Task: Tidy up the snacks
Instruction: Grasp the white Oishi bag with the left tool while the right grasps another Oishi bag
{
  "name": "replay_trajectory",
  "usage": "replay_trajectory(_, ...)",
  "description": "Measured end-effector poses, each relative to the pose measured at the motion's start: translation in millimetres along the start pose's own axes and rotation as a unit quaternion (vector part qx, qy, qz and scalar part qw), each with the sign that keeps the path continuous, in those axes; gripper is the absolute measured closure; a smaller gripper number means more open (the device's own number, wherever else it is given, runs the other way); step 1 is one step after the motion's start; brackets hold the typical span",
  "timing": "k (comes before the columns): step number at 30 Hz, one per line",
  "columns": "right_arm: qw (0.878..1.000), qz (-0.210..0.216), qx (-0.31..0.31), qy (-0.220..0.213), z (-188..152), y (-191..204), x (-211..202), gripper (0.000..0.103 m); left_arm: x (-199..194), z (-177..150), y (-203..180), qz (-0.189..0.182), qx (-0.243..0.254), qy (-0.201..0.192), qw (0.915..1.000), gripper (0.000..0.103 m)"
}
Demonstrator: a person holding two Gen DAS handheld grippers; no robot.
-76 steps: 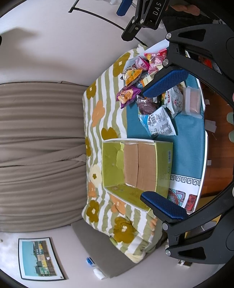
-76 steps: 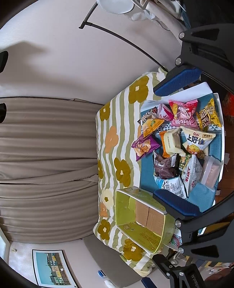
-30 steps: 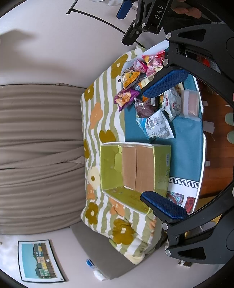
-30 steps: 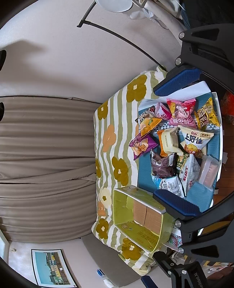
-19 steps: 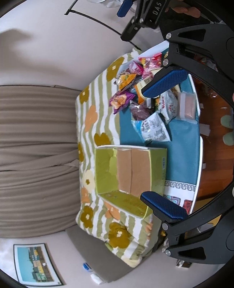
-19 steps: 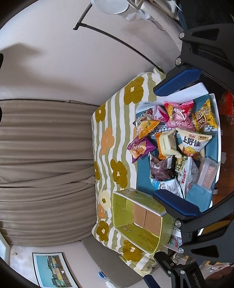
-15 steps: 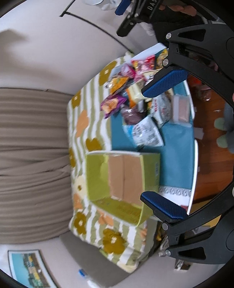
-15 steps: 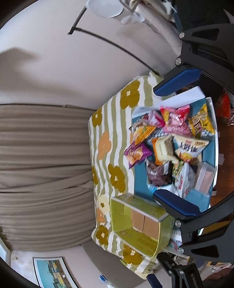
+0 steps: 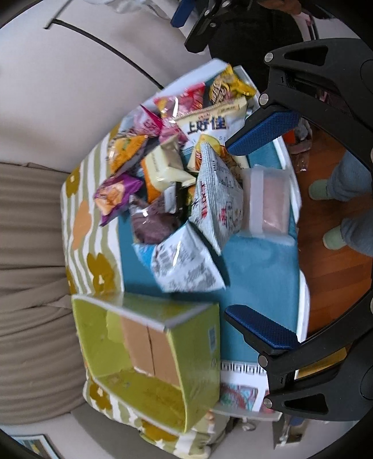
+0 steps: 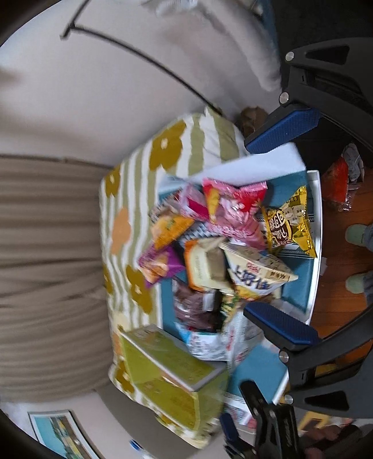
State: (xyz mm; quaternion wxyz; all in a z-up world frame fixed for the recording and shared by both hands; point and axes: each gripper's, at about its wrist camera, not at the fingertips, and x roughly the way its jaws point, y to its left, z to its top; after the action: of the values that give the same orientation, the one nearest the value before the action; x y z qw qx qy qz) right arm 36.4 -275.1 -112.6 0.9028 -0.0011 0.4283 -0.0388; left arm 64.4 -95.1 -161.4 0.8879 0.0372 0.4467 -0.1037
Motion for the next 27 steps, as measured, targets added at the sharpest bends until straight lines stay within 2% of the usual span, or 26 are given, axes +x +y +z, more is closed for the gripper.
replay_trajectory(4, 0.997, 0.053, -0.042, 0.028, -6, -2, 40, 0.0, 40, -7, -15, 0.016, -0.002, 0.009, 0.9998, 0.0)
replay_trajectory(9, 0.986, 0.11, -0.109, 0.053, -9, 6, 83, 0.0, 69, -9, -30, 0.034, 0.018, -0.004, 0.9993, 0.0)
replay_trajectory(14, 0.972, 0.152, -0.167, 0.069, -7, 16, 111, 0.0, 90, -10, -41, 0.048, 0.048, -0.002, 0.9977, 0.0)
replay_trajectory(21, 0.956, 0.187, -0.216, 0.066, 2, 28, 128, 0.0, 100, -4, -43, 0.056, 0.054, -0.015, 0.9969, 0.002)
replay_trajectory(24, 0.95, 0.204, -0.225, 0.075, 6, 31, 136, 0.0, 102, -4, -43, 0.056, 0.058, -0.013, 0.9967, 0.011)
replay_trajectory(26, 0.946, 0.215, -0.226, 0.084, 8, 32, 140, 0.0, 103, -4, -43, 0.049, 0.062, -0.013, 0.9968, 0.023)
replay_trajectory(27, 0.945, 0.221, -0.225, 0.089, 9, 33, 144, 0.001, 101, -5, -42, 0.045, 0.063, -0.014, 0.9969, 0.026)
